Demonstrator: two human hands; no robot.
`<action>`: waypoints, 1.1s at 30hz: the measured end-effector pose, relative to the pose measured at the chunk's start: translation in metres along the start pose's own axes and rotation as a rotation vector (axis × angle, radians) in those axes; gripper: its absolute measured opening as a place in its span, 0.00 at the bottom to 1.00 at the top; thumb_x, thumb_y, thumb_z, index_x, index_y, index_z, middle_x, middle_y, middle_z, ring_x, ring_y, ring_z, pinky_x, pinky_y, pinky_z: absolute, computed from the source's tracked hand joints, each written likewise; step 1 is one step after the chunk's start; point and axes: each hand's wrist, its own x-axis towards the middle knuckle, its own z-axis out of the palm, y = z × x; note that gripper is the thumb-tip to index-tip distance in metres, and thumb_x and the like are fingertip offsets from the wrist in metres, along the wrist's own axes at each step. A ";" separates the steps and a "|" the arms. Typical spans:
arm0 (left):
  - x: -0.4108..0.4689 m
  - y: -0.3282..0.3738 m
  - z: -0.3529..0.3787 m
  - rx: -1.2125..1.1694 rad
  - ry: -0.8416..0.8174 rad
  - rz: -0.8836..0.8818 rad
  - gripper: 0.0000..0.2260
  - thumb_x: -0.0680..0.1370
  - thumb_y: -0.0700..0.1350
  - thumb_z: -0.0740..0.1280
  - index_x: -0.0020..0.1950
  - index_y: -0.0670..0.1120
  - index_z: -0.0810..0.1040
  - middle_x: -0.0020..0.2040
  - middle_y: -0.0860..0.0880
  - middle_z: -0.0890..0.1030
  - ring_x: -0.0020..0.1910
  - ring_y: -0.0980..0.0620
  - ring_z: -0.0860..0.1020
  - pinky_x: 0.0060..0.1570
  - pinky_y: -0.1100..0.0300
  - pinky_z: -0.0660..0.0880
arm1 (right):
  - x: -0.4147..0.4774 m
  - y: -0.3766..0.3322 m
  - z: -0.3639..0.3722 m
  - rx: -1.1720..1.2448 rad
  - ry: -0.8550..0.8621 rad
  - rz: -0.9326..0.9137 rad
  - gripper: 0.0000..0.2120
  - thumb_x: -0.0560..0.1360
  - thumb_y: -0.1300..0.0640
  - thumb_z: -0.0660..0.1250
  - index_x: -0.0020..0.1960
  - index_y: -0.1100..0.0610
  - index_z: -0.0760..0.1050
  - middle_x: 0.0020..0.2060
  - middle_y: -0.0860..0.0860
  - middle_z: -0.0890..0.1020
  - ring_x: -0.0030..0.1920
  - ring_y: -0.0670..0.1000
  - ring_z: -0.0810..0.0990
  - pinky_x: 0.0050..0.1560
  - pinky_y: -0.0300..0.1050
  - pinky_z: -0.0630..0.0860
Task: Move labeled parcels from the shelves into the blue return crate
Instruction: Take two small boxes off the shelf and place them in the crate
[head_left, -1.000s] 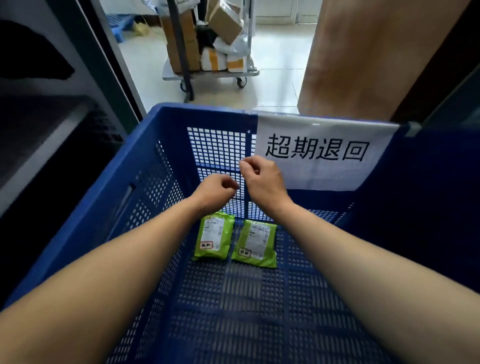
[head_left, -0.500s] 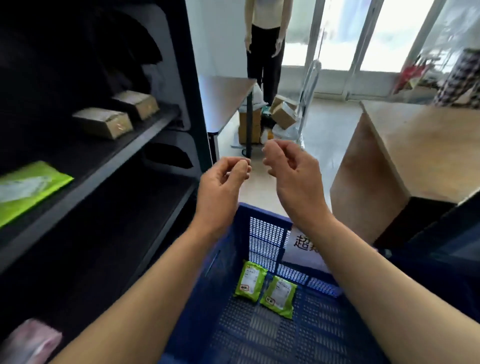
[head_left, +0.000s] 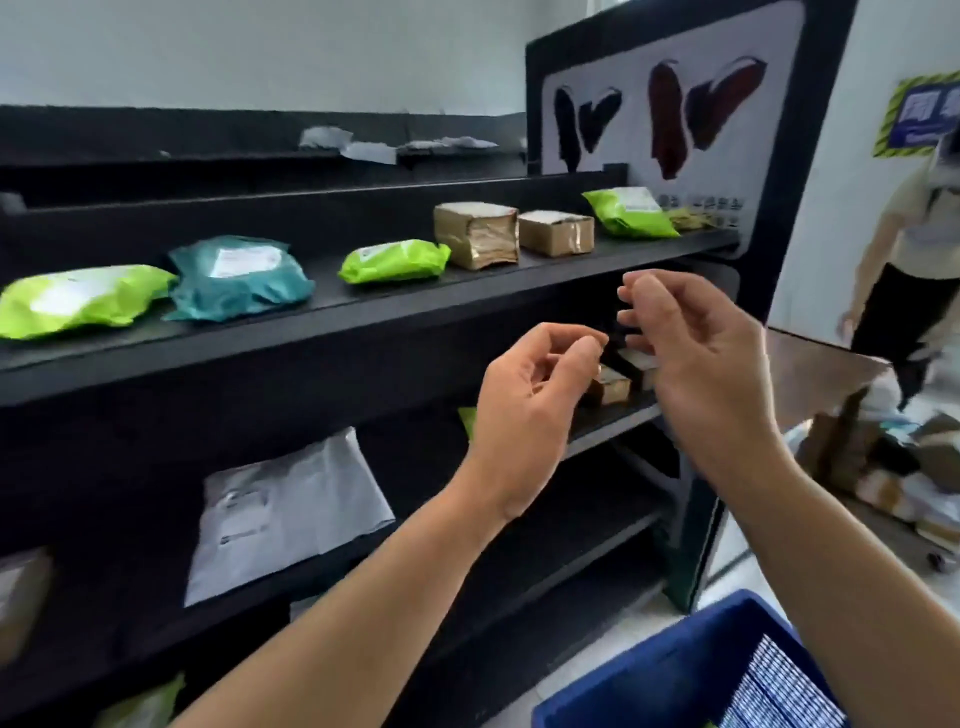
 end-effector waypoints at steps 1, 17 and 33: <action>-0.006 0.012 -0.014 0.030 0.043 0.016 0.07 0.79 0.42 0.62 0.51 0.44 0.79 0.45 0.48 0.81 0.45 0.53 0.79 0.47 0.64 0.76 | -0.002 -0.011 0.013 0.044 -0.030 -0.004 0.05 0.78 0.52 0.62 0.46 0.46 0.77 0.40 0.47 0.81 0.42 0.48 0.78 0.47 0.48 0.78; -0.126 0.138 -0.174 0.466 0.700 0.144 0.08 0.76 0.45 0.62 0.47 0.45 0.80 0.43 0.50 0.82 0.44 0.53 0.81 0.50 0.59 0.78 | -0.068 -0.117 0.178 0.477 -0.482 -0.017 0.06 0.78 0.52 0.62 0.46 0.47 0.77 0.38 0.44 0.80 0.41 0.45 0.77 0.47 0.48 0.77; -0.232 0.178 -0.336 0.650 0.990 0.073 0.07 0.80 0.40 0.60 0.50 0.44 0.78 0.44 0.52 0.80 0.44 0.56 0.80 0.52 0.60 0.78 | -0.181 -0.172 0.342 0.598 -0.720 0.081 0.10 0.78 0.54 0.64 0.57 0.55 0.75 0.45 0.47 0.80 0.46 0.48 0.80 0.47 0.38 0.77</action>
